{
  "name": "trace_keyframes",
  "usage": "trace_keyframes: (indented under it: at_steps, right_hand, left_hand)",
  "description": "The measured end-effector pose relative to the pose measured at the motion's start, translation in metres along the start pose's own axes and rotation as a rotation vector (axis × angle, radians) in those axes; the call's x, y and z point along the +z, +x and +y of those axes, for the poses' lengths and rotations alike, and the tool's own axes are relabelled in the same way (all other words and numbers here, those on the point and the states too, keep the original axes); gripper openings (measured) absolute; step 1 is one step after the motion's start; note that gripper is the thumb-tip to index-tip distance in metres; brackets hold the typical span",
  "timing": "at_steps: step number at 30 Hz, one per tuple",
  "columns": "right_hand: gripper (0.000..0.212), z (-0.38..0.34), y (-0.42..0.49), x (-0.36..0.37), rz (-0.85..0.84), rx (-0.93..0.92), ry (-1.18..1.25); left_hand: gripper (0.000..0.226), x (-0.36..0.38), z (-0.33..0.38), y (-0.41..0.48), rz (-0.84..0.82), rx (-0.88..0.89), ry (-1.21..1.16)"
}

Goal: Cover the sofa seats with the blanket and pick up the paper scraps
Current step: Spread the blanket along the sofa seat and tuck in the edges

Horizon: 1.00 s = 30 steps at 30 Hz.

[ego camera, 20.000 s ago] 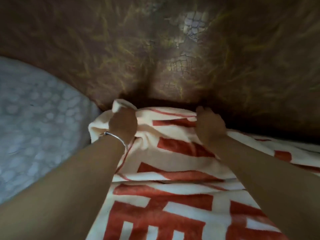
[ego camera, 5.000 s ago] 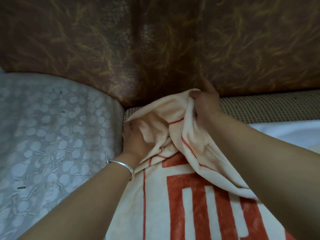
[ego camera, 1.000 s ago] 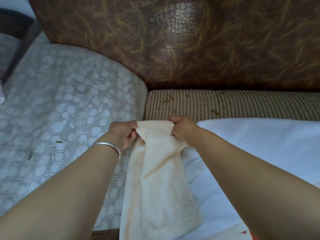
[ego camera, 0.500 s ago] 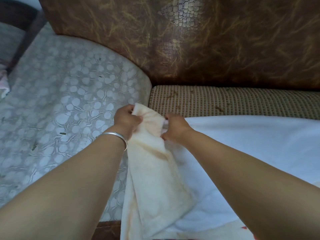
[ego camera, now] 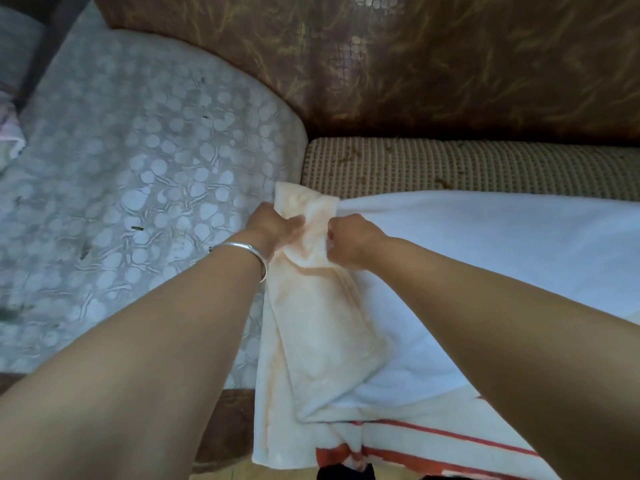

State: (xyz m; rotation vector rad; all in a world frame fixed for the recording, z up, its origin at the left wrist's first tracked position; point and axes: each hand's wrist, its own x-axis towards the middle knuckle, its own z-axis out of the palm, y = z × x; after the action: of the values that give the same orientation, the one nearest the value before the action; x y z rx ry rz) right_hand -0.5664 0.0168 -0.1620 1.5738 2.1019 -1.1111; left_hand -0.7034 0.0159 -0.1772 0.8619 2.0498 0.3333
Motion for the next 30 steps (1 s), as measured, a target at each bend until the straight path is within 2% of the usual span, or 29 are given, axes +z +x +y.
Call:
trace_keyframes:
  at_steps: [3,6,10,15,17,19,21,23,25,28,30]
  right_hand:
    - [0.018,-0.003,-0.006,-0.004,-0.055,0.043,-0.046]
    - [0.030,-0.005,-0.017,-0.004,-0.106,0.105,-0.079]
    - [0.022,0.004,-0.033,0.006,-0.284,0.160,-0.036]
    - [0.023,0.016,-0.051,0.036,-0.496,0.185,-0.007]
    - [0.016,0.016,-0.056,0.051,-0.564,0.199,0.109]
    - [0.004,0.013,-0.059,0.058,-0.652,0.219,0.378]
    - [0.012,0.014,-0.060,0.063,-0.731,0.248,0.548]
    - [0.016,0.015,-0.066,0.075,-0.696,0.287,0.432]
    - [0.023,0.017,-0.073,0.086,-0.548,0.253,0.223]
    - [0.026,0.009,-0.079,0.084,-0.406,0.196,-0.017]
    - [0.030,0.007,-0.071,0.078,-0.202,0.147,-0.069]
  left_hand:
    - [0.067,-0.001,-0.005,0.000,-0.024,-0.042,-0.013]
    - [0.064,-0.002,-0.012,-0.007,-0.057,-0.089,-0.037]
    - [0.066,0.001,-0.023,-0.024,-0.127,-0.174,-0.119]
    - [0.057,0.012,-0.038,-0.039,-0.111,-0.229,-0.175]
    - [0.058,0.014,-0.044,-0.042,-0.103,-0.241,-0.213]
    - [0.059,0.015,-0.048,-0.044,-0.090,-0.229,-0.233]
    - [0.054,0.017,-0.049,-0.050,-0.076,-0.204,-0.211]
    - [0.042,0.020,-0.052,-0.055,-0.074,-0.186,-0.177]
    - [0.035,0.022,-0.056,-0.060,-0.087,-0.201,-0.102]
    - [0.043,0.020,-0.062,-0.060,-0.090,-0.218,0.041]
    - [0.045,0.019,-0.064,-0.055,-0.073,-0.204,0.081]
